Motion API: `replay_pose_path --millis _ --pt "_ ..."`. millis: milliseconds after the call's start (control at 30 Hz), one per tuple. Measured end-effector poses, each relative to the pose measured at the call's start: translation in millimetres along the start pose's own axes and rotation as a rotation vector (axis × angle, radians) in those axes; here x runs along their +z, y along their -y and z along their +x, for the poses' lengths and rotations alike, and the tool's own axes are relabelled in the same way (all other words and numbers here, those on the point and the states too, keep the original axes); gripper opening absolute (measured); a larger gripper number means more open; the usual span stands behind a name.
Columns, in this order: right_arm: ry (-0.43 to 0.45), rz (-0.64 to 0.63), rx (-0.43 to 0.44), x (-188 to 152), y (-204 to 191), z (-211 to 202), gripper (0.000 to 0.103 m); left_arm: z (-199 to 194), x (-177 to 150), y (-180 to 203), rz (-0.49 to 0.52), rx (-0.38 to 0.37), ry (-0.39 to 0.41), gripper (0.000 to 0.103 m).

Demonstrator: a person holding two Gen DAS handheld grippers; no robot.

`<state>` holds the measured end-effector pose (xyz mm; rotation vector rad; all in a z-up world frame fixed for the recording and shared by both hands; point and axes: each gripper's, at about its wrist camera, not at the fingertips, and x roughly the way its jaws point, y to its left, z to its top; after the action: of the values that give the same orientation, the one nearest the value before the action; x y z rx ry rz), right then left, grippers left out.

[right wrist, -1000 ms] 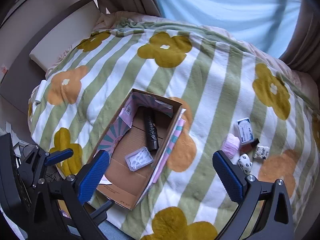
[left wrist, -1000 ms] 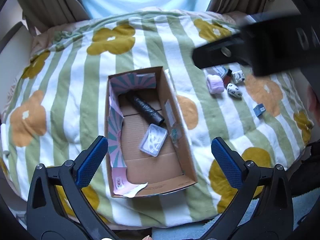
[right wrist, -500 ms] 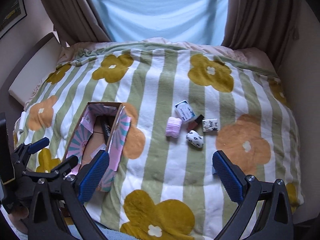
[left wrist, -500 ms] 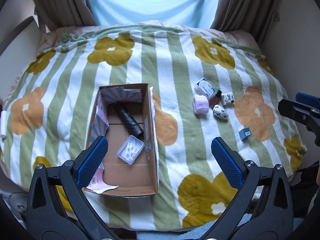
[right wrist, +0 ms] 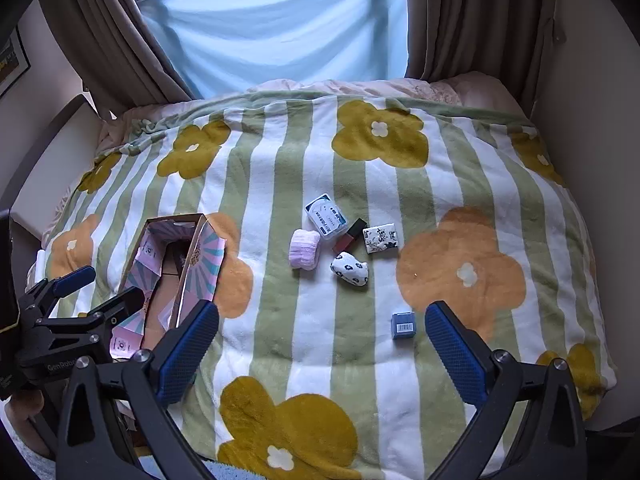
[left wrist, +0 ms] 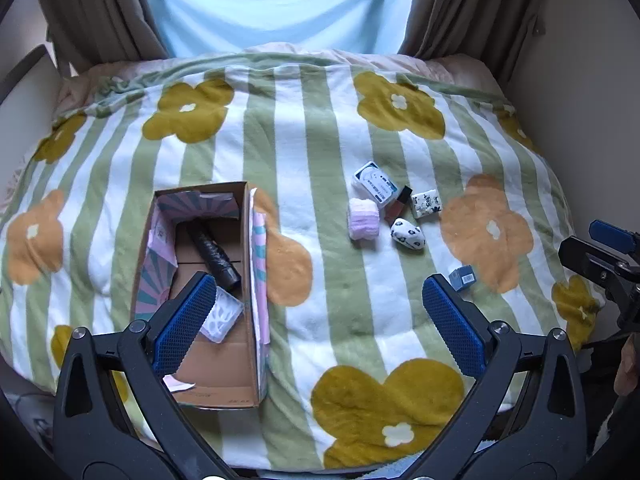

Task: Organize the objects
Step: 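Grasp the pink fluffy sponge with the left tool while the right tool grasps the panda sock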

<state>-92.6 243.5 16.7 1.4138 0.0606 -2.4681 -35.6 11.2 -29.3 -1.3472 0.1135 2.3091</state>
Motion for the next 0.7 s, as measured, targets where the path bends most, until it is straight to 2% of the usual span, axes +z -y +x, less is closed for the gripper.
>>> replay_pose_path --millis 267,700 --pt "0.007 -0.029 0.043 11.1 25.3 38.3 0.103 55.1 29.1 23.8 -0.023 -0.019 -0.051 0.103" --pt "-0.072 -0.054 0.123 13.7 60.1 171.2 0.103 195.2 63.3 52.6 -0.016 -0.014 -0.136 0.103"
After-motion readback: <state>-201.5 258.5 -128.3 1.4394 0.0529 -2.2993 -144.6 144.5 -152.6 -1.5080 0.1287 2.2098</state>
